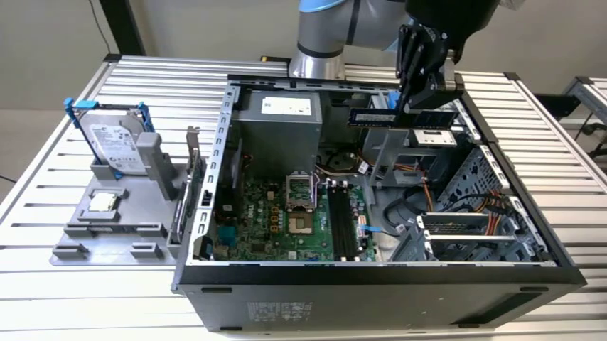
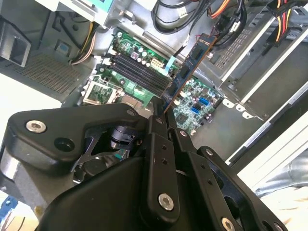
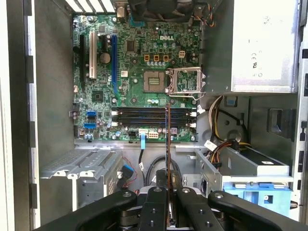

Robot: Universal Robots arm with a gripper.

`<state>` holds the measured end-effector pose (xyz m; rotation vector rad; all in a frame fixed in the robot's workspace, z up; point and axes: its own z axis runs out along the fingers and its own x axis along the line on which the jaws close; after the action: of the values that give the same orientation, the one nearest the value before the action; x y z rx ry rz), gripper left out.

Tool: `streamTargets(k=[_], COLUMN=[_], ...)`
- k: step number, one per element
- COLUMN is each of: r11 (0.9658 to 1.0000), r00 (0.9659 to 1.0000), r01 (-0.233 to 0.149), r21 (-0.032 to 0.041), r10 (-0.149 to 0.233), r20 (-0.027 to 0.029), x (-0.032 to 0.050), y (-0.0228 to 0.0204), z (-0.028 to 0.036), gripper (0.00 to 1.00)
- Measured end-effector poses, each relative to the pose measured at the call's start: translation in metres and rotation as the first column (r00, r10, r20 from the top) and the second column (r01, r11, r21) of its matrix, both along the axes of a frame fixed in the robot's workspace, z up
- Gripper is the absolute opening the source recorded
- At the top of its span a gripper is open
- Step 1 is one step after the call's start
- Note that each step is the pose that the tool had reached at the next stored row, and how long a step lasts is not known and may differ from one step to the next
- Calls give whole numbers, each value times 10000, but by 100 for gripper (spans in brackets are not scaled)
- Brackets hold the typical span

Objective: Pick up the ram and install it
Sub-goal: 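Insert the ram into the slot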

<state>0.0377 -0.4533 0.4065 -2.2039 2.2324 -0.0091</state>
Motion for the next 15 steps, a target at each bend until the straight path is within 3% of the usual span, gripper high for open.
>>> streamTargets(k=[9, 15], r11=[10000, 9978], r00=[10000, 9978], r01=[87, 670], r21=[0, 0], r10=[-87, -670], r20=[0, -5], x=[0, 0], y=[0, 0], z=[0, 0], gripper=[0, 0])
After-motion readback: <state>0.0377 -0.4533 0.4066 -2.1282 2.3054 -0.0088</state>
